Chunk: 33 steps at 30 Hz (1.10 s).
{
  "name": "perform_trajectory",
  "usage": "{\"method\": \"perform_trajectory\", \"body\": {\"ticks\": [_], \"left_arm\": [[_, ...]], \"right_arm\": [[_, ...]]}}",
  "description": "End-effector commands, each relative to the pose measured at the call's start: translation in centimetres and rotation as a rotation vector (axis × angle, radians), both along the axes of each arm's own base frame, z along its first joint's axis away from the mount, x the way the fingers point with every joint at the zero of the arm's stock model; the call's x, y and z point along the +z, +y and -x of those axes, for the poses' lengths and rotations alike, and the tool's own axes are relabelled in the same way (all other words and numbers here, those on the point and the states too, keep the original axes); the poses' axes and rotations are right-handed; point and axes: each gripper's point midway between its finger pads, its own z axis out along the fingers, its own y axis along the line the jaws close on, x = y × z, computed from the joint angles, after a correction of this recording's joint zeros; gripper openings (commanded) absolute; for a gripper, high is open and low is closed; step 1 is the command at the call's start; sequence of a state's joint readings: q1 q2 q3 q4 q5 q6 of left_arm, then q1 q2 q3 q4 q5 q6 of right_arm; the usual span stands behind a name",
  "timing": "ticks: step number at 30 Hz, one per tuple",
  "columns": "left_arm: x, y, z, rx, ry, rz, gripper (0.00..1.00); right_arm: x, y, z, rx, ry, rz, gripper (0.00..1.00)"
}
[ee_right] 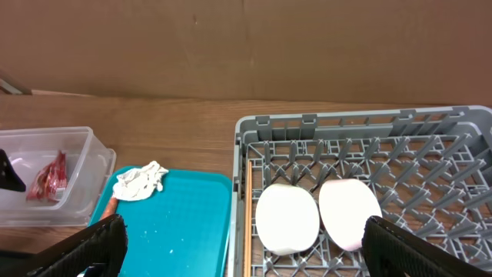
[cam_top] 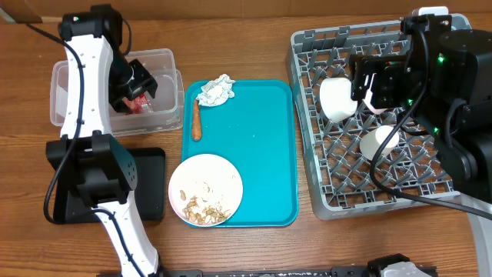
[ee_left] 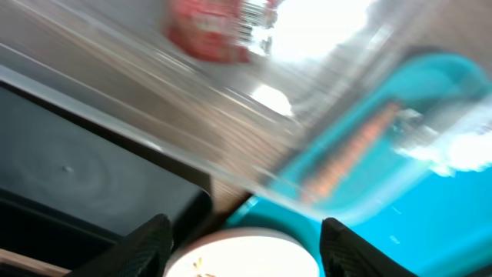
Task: Sort waste into correct bins and load items into the dishwasher
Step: 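Grasp the crumpled foil on the tray with left gripper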
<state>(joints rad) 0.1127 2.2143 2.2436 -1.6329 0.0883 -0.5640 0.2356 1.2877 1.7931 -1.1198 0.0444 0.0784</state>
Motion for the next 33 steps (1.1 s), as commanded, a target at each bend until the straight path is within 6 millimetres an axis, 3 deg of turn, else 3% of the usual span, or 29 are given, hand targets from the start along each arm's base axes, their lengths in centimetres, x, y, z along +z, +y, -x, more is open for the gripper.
{"method": "perform_trajectory", "body": {"ticks": [1,6,9,12,16,25,33], "left_arm": [[3.7,-2.5,-1.4,-0.076,-0.131,0.07,0.63],[5.5,-6.9,-2.6,-0.239,-0.213,-0.032,0.69],[5.2,-9.4,-3.8,-0.339,-0.257,-0.184,1.0],[4.2,-11.7,-5.2,-0.407,-0.309,-0.309,1.0],[1.1,-14.2,-6.5,-0.449,-0.345,-0.32,1.0],[-5.0,-13.0,-8.0,-0.383,-0.357,-0.286,1.0],[-8.4,-16.1,-7.0,-0.55,-0.352,-0.106,1.0]], "right_arm": [[0.0,-0.2,-0.1,-0.011,-0.002,-0.001,1.0],[0.0,-0.2,-0.1,-0.011,-0.002,-0.001,1.0],[0.0,-0.2,-0.1,-0.011,-0.002,-0.001,1.0],[0.0,-0.2,-0.1,-0.011,-0.002,-0.001,1.0],[0.0,-0.2,-0.1,-0.011,-0.002,-0.001,1.0],[0.0,-0.2,-0.1,-0.011,-0.002,-0.001,1.0],[0.0,-0.2,-0.1,-0.011,-0.002,-0.001,1.0]]}}
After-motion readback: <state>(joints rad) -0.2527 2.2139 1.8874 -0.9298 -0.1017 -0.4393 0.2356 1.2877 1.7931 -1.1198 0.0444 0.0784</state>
